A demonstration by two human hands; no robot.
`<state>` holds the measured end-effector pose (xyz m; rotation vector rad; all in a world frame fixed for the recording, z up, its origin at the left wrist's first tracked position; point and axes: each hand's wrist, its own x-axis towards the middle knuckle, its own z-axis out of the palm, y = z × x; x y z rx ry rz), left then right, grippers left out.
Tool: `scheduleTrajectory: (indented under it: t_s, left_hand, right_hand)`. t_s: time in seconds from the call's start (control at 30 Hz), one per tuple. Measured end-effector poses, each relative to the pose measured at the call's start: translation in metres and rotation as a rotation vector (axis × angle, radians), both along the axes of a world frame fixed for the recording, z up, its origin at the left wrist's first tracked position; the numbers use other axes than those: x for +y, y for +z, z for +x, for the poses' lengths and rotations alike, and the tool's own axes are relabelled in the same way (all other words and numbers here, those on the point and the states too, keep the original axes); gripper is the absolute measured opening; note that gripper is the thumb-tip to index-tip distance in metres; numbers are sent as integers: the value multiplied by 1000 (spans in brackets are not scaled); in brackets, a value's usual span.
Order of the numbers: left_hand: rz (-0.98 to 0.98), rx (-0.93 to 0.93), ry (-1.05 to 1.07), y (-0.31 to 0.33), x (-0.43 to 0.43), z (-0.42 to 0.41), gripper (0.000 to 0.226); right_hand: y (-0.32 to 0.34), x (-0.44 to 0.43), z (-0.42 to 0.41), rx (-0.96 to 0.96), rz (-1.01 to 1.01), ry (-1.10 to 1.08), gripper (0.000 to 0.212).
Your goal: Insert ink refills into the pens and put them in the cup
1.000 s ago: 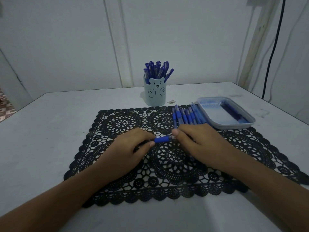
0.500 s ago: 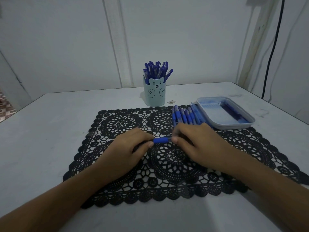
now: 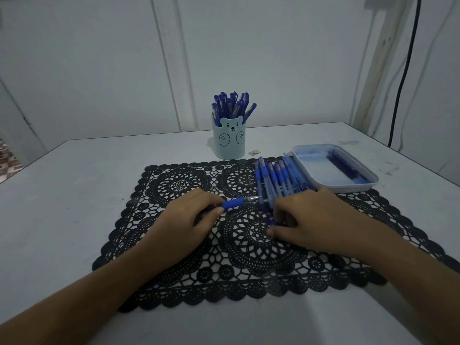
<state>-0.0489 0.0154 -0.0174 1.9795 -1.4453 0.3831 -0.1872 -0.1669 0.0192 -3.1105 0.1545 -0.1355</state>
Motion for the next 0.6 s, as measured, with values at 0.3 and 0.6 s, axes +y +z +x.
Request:
scheduleTrajectory:
  t_s: [0.3, 0.6]
  left_hand:
    - [14, -7, -14, -2, 0, 1, 27]
    - [26, -108, -90, 2, 0, -4, 25]
  right_hand:
    - [3, 0, 6, -240, 485, -12, 10]
    - [-6, 11, 11, -337, 589, 68, 12]
